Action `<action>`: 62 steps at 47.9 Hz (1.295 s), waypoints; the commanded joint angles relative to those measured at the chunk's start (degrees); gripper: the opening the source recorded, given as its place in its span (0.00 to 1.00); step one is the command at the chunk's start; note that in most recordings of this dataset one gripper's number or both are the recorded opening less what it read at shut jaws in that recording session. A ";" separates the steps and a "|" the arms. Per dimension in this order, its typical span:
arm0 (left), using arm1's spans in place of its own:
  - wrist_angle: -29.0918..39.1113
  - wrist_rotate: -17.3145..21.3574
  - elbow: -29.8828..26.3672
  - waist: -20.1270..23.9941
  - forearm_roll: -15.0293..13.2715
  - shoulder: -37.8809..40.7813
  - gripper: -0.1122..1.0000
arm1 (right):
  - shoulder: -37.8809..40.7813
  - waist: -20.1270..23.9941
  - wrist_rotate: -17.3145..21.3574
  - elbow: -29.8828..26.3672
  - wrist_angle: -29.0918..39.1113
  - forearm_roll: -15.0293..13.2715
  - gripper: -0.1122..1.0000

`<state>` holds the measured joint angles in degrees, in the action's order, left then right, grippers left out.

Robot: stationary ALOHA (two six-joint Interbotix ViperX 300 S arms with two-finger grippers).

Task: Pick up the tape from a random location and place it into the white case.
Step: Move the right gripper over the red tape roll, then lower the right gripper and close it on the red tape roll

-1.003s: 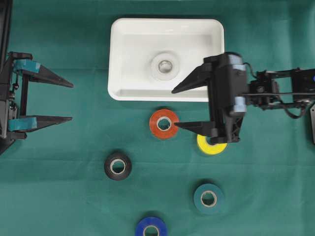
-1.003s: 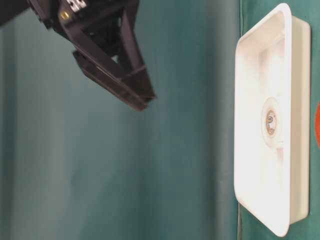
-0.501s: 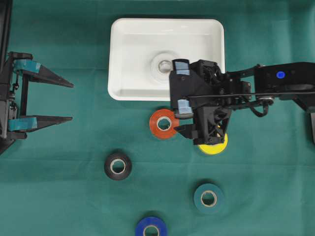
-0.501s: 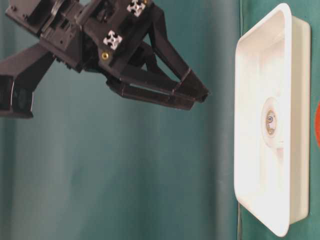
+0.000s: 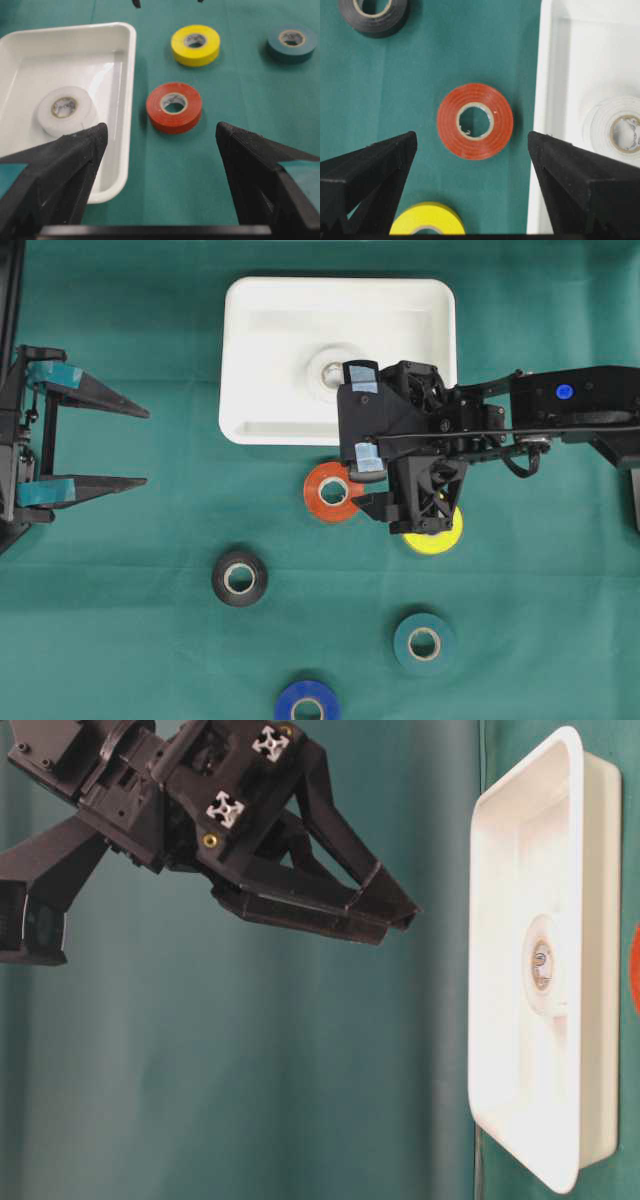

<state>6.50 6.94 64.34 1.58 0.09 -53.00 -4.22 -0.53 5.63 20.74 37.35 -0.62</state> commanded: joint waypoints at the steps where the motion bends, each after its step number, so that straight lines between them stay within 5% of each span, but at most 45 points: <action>1: -0.53 -0.09 -0.88 -0.09 -0.09 0.35 0.87 | -0.70 -0.09 0.18 -1.67 -0.26 0.00 0.92; 36: -0.62 -0.09 -0.88 -0.09 -0.09 0.35 0.87 | -0.53 0.00 0.26 -1.32 -0.62 -0.18 0.92; 62: -0.62 -0.09 -0.88 -0.09 -0.09 0.35 0.87 | 8.61 0.53 1.32 2.29 -9.58 0.18 0.92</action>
<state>6.50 6.94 64.34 1.58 0.09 -53.00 4.04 -0.09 6.50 23.12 29.53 -0.62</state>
